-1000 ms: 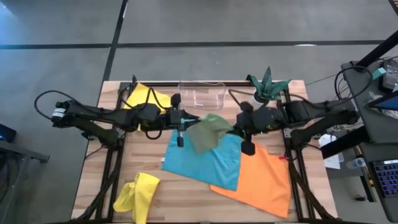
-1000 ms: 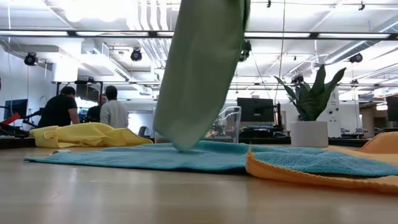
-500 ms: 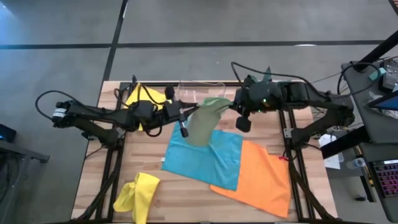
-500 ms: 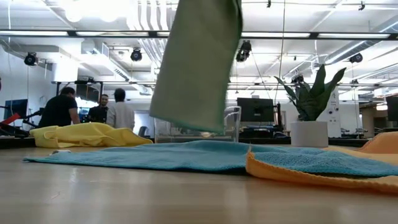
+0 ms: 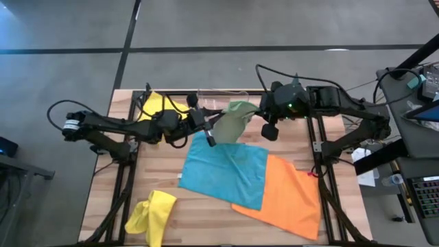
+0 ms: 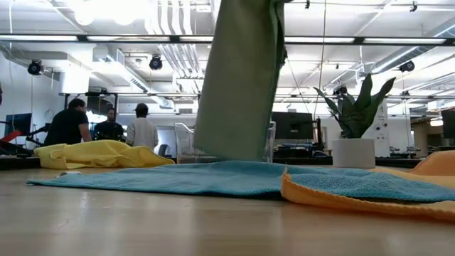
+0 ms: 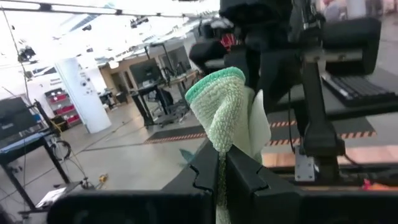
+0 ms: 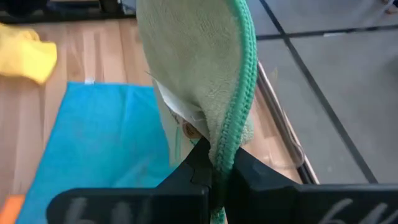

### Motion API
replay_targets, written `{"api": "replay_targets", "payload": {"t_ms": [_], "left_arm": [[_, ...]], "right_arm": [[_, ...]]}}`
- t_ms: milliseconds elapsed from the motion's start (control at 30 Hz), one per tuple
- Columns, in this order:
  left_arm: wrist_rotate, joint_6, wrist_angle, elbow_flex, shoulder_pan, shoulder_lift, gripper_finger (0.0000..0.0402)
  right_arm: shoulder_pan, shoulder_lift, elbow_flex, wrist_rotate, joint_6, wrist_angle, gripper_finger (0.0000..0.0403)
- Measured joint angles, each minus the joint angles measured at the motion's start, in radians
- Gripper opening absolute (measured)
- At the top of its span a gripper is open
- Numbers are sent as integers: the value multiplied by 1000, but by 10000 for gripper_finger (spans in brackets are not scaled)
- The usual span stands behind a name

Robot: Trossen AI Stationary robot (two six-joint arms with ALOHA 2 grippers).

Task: Fold microfiber towels
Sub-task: Fold the green towel

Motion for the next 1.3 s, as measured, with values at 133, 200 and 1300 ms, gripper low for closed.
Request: {"api": "replay_targets", "payload": {"t_ms": [133, 200, 1300], "left_arm": [[-37, 25, 40, -1, 4, 22, 0], [-45, 46, 85, -1, 4, 26, 0], [-253, 124, 124, 0, -269, 21, 0]], "right_arm": [[-2, -6, 0, 17, -1, -13, 8], [-9, -9, 0, 26, -8, -13, 8], [192, -23, -1, 2, 156, -103, 8]]}}
